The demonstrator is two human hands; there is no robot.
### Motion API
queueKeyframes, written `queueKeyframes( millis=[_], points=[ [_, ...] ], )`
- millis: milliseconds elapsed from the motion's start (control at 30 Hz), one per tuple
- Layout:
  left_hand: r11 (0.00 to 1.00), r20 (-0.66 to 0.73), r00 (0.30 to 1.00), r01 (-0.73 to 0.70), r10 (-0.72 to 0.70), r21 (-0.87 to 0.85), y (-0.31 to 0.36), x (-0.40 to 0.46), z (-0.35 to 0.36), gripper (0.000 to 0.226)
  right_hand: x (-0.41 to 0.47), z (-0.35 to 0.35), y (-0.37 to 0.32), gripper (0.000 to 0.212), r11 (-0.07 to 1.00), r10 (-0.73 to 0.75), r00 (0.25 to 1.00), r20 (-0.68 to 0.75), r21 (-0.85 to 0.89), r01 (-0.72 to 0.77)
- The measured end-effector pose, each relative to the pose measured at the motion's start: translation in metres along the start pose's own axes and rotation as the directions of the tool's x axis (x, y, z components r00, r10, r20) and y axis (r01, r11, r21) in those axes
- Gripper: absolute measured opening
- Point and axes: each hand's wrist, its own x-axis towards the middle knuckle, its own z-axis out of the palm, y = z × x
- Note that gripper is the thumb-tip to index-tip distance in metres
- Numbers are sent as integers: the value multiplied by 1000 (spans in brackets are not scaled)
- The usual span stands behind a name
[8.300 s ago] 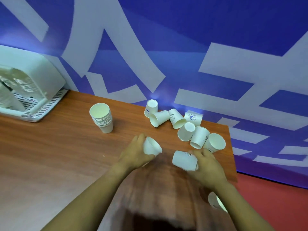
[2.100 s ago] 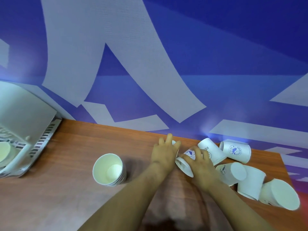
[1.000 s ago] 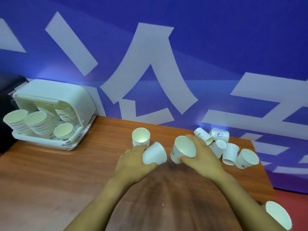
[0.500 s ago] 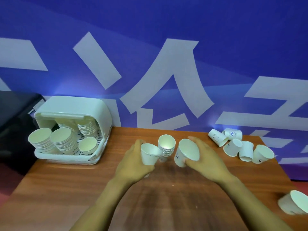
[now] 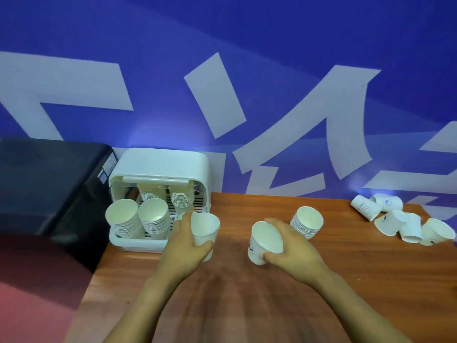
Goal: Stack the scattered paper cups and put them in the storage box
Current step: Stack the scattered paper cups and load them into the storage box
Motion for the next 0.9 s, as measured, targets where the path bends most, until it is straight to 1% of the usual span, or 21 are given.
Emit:
queueKeyframes(
  millis=[100,167,233,300,367,467,600,667,733,800,900],
  points=[
    [1000,-63,998,10,-9,26,-8,6,-14,83,9,9,-9,76,1000,-5,1000,27,-11,5],
    [996,-105,994,5,4,88,-9,10,-19,76,15,9,-12,77,1000,-12,999,46,-16,13],
    [985,-166,986,15,15,175,-9,15,-24,69,21,9,-15,77,1000,-17,998,55,-13,18],
    [951,-211,976,21,47,310,-8,25,-28,69,28,8,-18,77,1000,-27,999,46,-12,27],
    [914,-197,979,26,60,406,-10,39,-29,73,35,8,-21,77,999,-27,999,38,-19,28],
    [885,-155,987,30,48,465,-12,54,-27,79,41,11,-22,77,999,-17,998,53,-34,19],
    [810,-63,995,-22,73,586,-21,68,-21,75,48,14,-19,77,1000,-7,999,54,-20,8],
    [779,-23,998,-31,58,626,-28,72,-17,73,51,16,-15,77,1000,-8,998,58,-18,9],
    [759,-15,999,-30,52,650,-32,74,-15,73,53,18,-12,78,1000,-4,998,57,-16,5],
    [738,-21,996,-50,87,673,-37,79,-13,76,54,18,-10,78,1000,-2,998,55,-15,3],
    [679,-42,986,-78,159,730,-44,89,-12,66,56,19,-9,78,1000,-1,998,60,-28,3]
  ],
)
